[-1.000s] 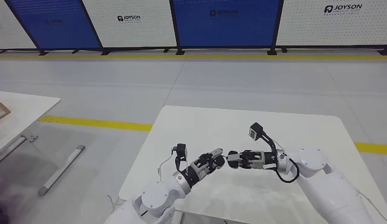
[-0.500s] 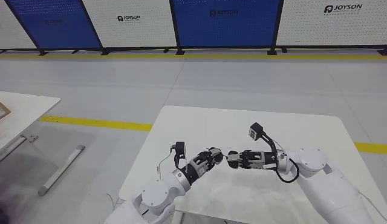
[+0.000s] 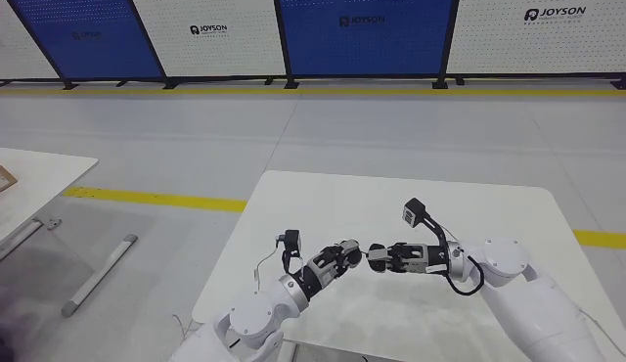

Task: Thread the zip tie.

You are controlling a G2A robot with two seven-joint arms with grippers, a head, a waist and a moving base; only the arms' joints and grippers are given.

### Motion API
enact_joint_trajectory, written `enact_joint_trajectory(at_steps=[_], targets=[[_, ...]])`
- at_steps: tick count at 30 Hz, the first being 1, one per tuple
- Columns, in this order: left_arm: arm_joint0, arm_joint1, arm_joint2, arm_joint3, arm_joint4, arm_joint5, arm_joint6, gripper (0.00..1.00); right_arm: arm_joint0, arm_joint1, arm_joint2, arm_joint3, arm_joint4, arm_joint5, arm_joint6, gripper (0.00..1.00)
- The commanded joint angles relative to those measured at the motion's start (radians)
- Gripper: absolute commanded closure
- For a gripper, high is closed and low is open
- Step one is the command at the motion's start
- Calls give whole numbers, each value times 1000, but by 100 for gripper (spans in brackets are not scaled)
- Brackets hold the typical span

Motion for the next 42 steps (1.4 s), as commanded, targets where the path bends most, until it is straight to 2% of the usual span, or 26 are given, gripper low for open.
enact_joint_trajectory(at_steps=[1, 5, 17, 22, 24, 27, 31, 32, 33, 34, 37, 42], targets=[[3, -1, -3, -2, 2, -2, -3, 89, 0, 0, 0, 0, 0, 0, 0, 100], [8, -2, -10, -5, -3, 2, -7, 100, 0, 0, 0, 0, 0, 0, 0, 100], [21, -7, -18, -15, 33, -8, -8, 100, 0, 0, 0, 0, 0, 0, 0, 100], [28, -9, -20, -19, 53, -8, -4, 100, -28, 4, 17, -40, -7, 4, -38, 100], [29, -9, -22, -17, 57, -5, -1, 100, -37, 6, 27, -49, -6, -1, -39, 67], [29, -11, -23, -12, 65, 1, 3, 100, -55, 13, 53, -59, -3, -12, -43, 56], [28, -13, -23, -8, 89, 20, 26, 100, -88, 26, 90, -82, -7, -17, -40, 51], [28, -15, -21, -8, 99, 23, 42, 100, -96, 29, 99, -87, -8, -17, -41, 40], [29, -16, -15, -7, 111, 28, 56, 100, -104, 32, 108, -92, -5, -18, -42, 17], [29, -18, -8, -6, 117, 40, 66, 100, -113, 35, 119, -97, -1, -21, -42, 0], [20, -25, 10, -7, 122, 82, 110, 100, -140, 41, 146, -115, 33, -35, -25, 0], [20, -25, 10, -7, 122, 82, 110, 100, -140, 41, 146, -115, 33, -35, -25, 0]])
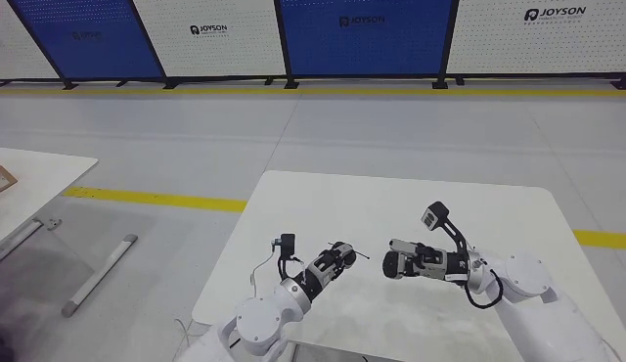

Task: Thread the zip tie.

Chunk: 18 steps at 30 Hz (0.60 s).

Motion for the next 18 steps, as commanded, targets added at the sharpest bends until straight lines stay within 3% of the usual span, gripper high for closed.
enact_joint_trajectory(at_steps=[1, 6, 12, 14, 18], targets=[[0, 0, 0, 0, 0, 0, 0, 100, 0, 0, 0, 0, 0, 0, 0, 0], [-1, -1, -1, 4, -8, -1, -6, 100, 0, 0, 0, 0, 0, 0, 0, 0], [10, 5, -67, 19, -100, -14, -96, 100, 0, 0, 0, 0, 0, 0, 0, 0], [19, 11, -80, 21, -58, -10, -146, 100, 0, 0, 0, 0, 0, 0, 0, 0], [28, 14, -79, 19, 3, -18, -142, 100, 0, 0, 0, 0, 0, 0, 0, 0]])
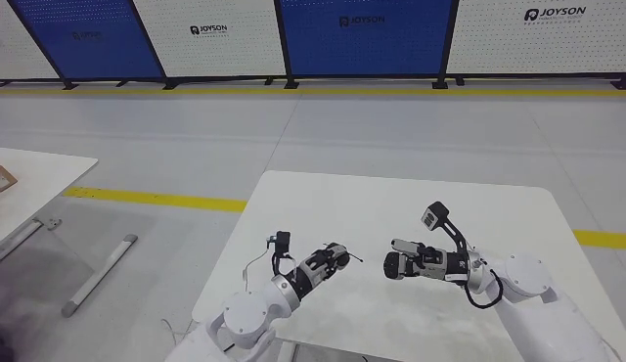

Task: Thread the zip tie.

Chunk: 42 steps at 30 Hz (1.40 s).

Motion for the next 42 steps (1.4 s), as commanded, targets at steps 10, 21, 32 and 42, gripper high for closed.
enact_joint_trajectory(at_steps=[10, 21, 32, 42], targets=[[0, 0, 1, 0, 0, -2, 3, 100, -28, 11, 46, -24, 27, -8, 15, 0], [0, 0, 1, 0, 0, -2, 3, 100, -118, 63, 245, -50, 28, 53, -25, 0], [1, -3, -12, -16, -42, -18, 9, 100, -118, 63, 245, -50, 28, 53, -25, 0], [97, 7, -183, -187, -219, -149, -66, 100, -118, 63, 245, -50, 28, 53, -25, 0]])
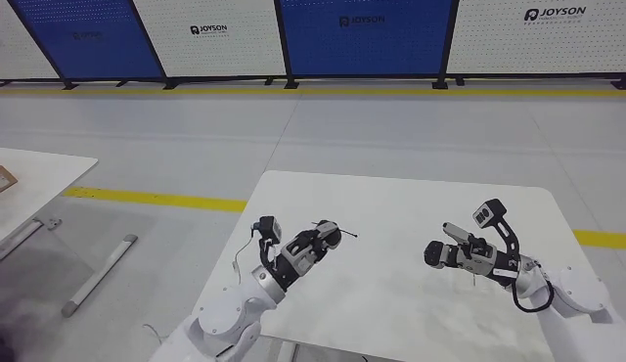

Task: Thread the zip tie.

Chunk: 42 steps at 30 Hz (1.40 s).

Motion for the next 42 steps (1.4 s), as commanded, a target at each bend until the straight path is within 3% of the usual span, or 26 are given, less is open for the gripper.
enact_joint_trajectory(at_steps=[1, 5, 13, 15, 20, 28, 32, 37, 42], targets=[[24, 2, -30, -26, -25, -32, -37, 100, 0, 0, 0, 0, 0, 0, 0, 0], [50, 8, -71, -47, -19, -10, -80, 100, 0, 0, 0, 0, 0, 0, 0, 0], [49, 8, -70, -46, -18, -10, -79, 100, 0, 0, 0, 0, 0, 0, 0, 0], [35, 5, -55, -40, -24, 3, -85, 100, 0, 0, 0, 0, 0, 0, 0, 0], [27, -3, -56, -39, -72, -77, -60, 100, 0, 0, 0, 0, 0, 0, 0, 0], [27, -3, -56, -39, -72, -77, -60, 100, 0, 0, 0, 0, 0, 0, 0, 0], [10, -5, -30, -8, -11, -24, -41, 100, 0, 0, 0, 0, 0, 0, 0, 0], [-21, -8, 20, 66, 97, 47, -30, 100, 0, 0, 0, 0, 0, 0, 0, 0], [-66, -16, 75, 137, 227, 115, 48, 100, 0, 0, 0, 0, 0, 0, 0, 0]])
